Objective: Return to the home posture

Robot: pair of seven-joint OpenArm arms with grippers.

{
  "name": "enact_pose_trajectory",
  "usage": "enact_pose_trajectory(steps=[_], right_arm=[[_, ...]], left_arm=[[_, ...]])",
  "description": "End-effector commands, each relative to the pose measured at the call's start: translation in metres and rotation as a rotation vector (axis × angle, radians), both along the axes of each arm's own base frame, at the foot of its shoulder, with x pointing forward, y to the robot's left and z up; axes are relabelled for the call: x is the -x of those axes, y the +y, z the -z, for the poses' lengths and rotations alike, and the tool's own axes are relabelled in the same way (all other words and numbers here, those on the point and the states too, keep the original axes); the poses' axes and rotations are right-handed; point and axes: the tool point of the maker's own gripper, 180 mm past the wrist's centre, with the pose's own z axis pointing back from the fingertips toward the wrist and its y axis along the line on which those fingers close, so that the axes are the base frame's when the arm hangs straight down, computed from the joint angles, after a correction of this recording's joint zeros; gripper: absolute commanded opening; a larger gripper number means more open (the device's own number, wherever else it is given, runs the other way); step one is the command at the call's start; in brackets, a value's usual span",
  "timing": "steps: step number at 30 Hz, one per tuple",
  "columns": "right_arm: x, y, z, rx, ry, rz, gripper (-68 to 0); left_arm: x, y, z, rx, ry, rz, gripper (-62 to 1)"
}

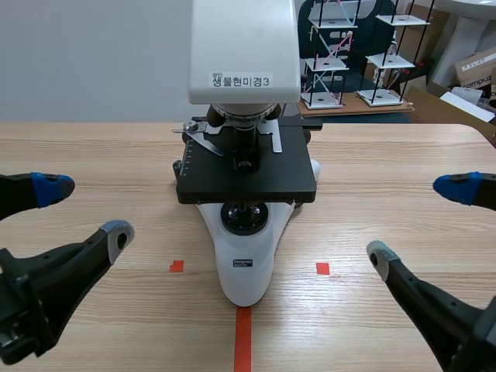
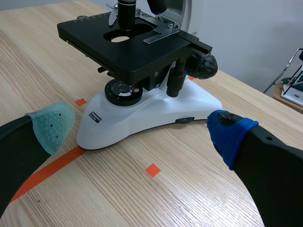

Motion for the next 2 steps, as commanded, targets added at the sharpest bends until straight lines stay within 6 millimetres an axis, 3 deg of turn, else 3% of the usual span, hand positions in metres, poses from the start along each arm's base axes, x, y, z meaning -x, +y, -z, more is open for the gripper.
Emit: enact_pose_trajectory(steps=[1,2], right_arm=[[-0.002,0.0019,-0.0085,-0.031,-0.025,-0.003,-5.8],[-0.002,0.0019,-0.0085,-0.031,-0.025,-0.003,-5.8]], left_arm=[[-0.0005,0.0001,-0.004,0.01,-0.012,0.001,-8.2],[-0.0005,0.0001,-0.004,0.01,-0.012,0.001,-8.2]])
